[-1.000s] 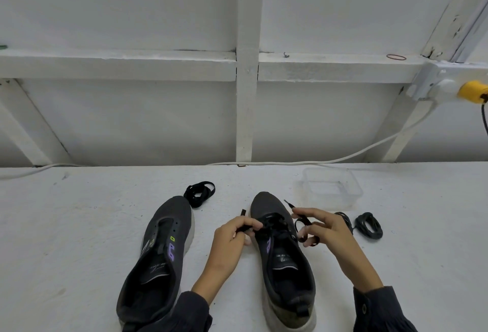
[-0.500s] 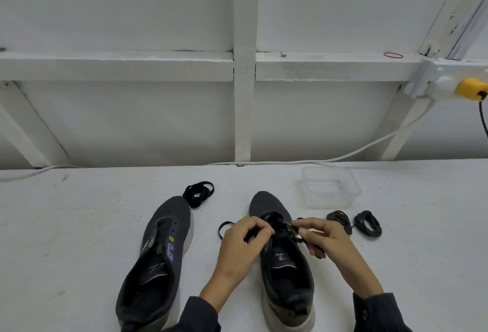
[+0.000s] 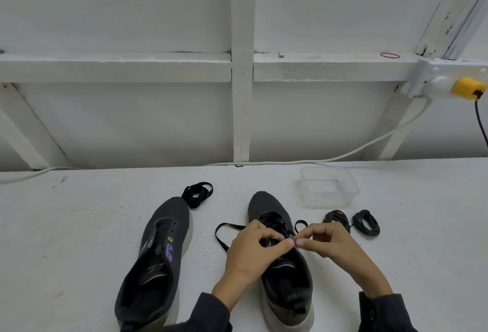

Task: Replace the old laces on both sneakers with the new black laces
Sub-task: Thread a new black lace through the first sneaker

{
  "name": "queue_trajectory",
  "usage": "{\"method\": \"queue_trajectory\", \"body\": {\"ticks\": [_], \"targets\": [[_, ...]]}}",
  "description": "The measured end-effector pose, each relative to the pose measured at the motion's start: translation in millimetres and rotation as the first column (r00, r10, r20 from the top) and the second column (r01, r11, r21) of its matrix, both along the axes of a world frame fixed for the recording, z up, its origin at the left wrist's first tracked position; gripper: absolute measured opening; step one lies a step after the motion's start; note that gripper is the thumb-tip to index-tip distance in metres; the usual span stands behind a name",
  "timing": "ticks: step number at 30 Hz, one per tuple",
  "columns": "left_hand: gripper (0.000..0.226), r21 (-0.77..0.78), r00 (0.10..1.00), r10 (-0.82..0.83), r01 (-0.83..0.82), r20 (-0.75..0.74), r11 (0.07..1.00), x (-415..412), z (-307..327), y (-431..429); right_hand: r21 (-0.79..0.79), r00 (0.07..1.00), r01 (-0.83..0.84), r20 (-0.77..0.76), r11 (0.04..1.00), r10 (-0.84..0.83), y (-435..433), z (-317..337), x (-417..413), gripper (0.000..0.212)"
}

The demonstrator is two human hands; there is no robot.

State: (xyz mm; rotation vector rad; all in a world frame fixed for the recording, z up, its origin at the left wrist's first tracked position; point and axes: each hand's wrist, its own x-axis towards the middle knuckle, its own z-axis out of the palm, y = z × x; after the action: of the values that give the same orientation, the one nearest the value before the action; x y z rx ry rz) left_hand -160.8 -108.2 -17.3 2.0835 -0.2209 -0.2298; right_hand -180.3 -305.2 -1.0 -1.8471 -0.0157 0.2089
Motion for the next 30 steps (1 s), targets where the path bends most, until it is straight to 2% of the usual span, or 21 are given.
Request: {"method": "queue_trajectory", "body": {"ticks": [5, 11, 19, 23, 30], "targets": [[0.042, -0.074, 0.999, 0.0, -0.003, -0.042, 0.997, 3.2, -4.0, 0.3, -0.004, 1.0, -0.014, 0.017, 1.0, 0.014, -2.9, 5.7, 1.5, 0.011], [0.039, -0.106, 0.999, -0.004, -0.002, -0.051, 0.994, 4.2, -7.6, 0.4, -0.141, 0.99, -0.14, -0.02, 0.98, 0.139, -3.5, 11.3, 3.3, 0.01], [0.043, -0.115, 0.999, -0.003, -0.002, -0.044, 0.993, 2.5, -8.1, 1.2, -0.218, 0.979, -0.202, -0.026, 0.955, 0.201, 2.7, 20.3, 5.9, 0.01], [0.046, -0.099, 1.0, -0.012, 0.01, -0.018, 0.995, 1.3, -8.6, 2.6, -0.304, 0.976, -0.216, -0.049, 0.928, 0.211, 5.1, 26.1, 9.7, 0.009], [0.042, -0.033, 0.993, -0.032, 0.036, 0.114, 0.999, 1.4, -7.2, 12.3, -0.328, 0.969, -0.248, -0.096, 0.911, 0.229, 5.3, 28.9, 10.7, 0.008]]}}
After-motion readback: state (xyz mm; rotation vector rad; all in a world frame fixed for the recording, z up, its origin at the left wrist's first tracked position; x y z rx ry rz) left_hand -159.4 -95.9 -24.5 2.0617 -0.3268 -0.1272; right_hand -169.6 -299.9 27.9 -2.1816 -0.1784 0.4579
